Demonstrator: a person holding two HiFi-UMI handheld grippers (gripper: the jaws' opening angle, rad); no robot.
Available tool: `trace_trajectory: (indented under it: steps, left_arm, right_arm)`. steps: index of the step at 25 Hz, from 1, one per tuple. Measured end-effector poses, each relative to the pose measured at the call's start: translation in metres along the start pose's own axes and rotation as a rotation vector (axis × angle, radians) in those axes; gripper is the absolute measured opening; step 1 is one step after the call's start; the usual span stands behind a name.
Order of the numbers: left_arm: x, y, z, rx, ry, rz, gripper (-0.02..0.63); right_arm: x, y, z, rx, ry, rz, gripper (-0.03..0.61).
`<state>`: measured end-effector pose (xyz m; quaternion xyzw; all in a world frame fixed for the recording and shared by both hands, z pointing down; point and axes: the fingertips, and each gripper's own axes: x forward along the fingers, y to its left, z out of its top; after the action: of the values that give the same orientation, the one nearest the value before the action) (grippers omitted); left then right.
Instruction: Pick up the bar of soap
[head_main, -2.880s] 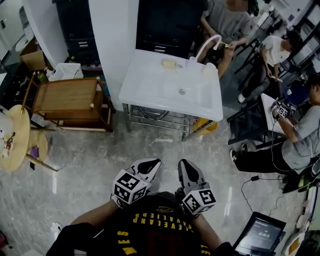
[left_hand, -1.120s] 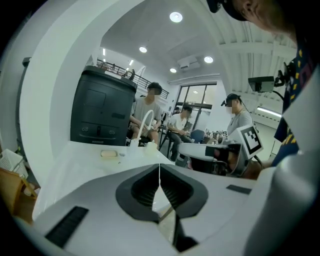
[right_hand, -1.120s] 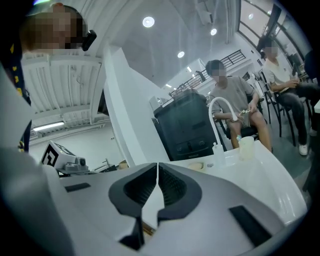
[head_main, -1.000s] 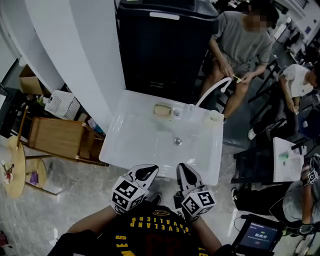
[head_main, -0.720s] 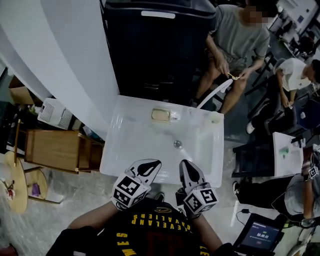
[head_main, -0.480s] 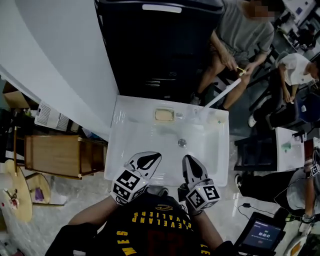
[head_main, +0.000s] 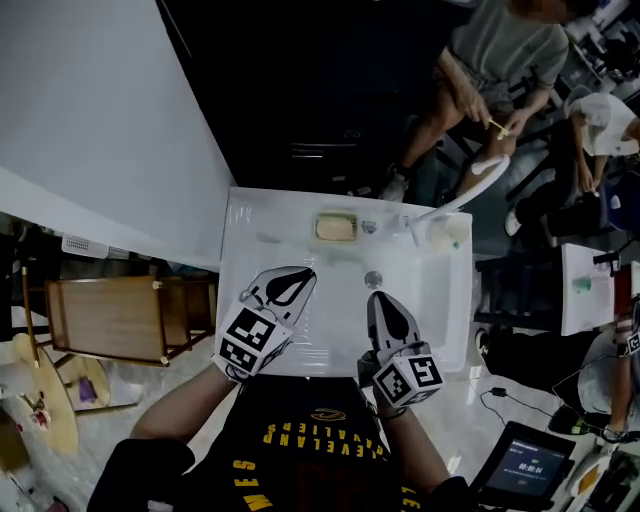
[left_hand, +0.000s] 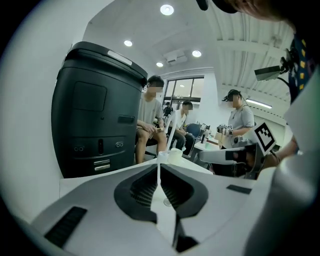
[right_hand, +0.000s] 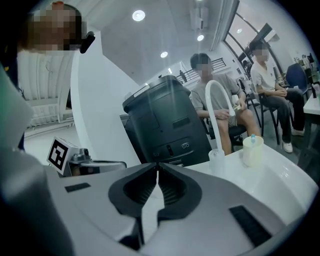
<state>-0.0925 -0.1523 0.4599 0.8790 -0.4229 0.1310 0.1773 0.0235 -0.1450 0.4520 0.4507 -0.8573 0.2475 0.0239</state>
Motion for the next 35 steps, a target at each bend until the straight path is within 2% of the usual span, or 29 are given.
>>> trace_trajectory:
  steps: [4,6,13,22,28,35]
  left_arm:
    - [0.025,0.014,-0.004,-0.061,0.046,-0.009,0.025]
    - [0.039,0.022,-0.005,-0.047,0.072,-0.003,0.042]
    - [0.091,0.042,-0.029,0.124,0.205,0.007,0.094]
    - [0.154,0.068,-0.07,0.471,0.47,-0.051,0.178]
    - [0.171,0.075,-0.097,0.576,0.61,-0.087,0.238]
    - [0.182,0.081,-0.114,0.711,0.734,-0.128,0.249]
  right_arm:
    - [0.02,-0.012,-0.002,-0.006,0.028,0.016,0.02]
    - [0.03,-0.019,-0.004,-0.014,0.043,0.027,0.02]
    - [0.057,-0.046,-0.019,-0.001,0.1,0.037,0.02]
    - [0.063,-0.06,-0.032,0.041,0.125,0.042,0.02]
    - [0.056,-0.057,-0.038,0.068,0.122,0.039,0.02]
    - [0.049,-0.054,-0.048,0.112,0.126,0.038,0.02]
